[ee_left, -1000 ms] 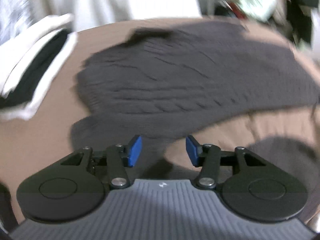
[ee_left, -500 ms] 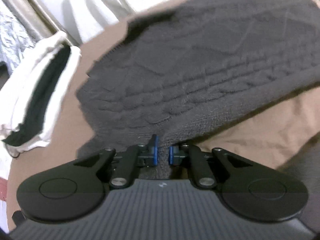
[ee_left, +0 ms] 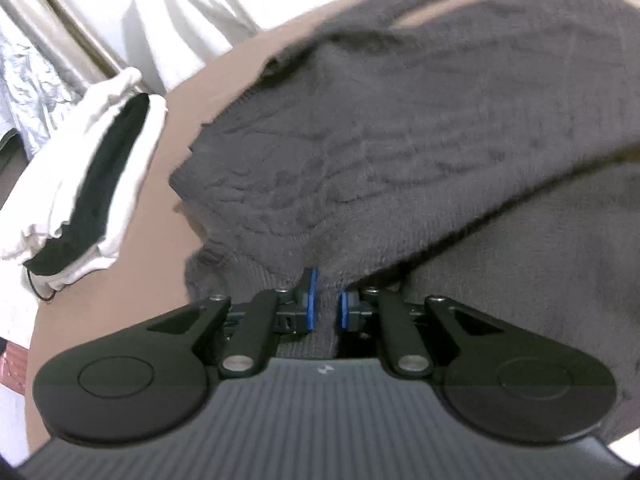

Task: Fold clothes

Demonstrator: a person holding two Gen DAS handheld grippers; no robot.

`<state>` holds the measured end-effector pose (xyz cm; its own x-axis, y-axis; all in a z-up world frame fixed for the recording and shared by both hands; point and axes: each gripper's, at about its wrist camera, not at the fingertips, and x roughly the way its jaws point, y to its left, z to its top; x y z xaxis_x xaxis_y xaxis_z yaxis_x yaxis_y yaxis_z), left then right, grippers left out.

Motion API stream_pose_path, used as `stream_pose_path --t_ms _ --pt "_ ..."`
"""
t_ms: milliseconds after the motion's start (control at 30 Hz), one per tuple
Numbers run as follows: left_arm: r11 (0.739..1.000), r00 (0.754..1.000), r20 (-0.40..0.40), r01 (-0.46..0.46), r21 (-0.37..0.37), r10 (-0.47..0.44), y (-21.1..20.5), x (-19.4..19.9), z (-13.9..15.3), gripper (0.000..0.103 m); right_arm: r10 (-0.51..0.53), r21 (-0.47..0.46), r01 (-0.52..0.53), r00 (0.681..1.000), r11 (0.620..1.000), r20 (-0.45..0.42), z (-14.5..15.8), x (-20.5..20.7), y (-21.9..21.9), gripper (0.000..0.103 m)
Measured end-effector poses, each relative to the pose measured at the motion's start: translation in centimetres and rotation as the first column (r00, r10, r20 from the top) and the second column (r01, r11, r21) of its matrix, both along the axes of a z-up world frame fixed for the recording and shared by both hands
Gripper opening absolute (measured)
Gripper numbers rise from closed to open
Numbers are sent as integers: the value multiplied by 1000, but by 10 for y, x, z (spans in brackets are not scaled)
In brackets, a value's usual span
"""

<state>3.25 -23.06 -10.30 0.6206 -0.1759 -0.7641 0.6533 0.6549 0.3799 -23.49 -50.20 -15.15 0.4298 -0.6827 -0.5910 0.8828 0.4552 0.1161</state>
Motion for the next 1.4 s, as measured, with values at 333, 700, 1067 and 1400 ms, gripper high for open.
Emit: stream_pose_path --t_ms 333,700,1067,1400 --pt "985 998 -53 -24 -171 15 37 27 48 56 1 -49 -5 996 999 -85 47 8 -6 46" --pt "992 978 204 70 -103 -48 -18 111 83 59 431 164 -471 873 867 226 148 171 -63 46" --pt "986 967 202 163 -35 -153 -104 207 55 63 464 301 -513 857 804 223 106 340 -107 51" --pt "983 979 116 175 -55 -168 -157 286 25 6 282 398 -374 920 838 271 37 378 -169 56"
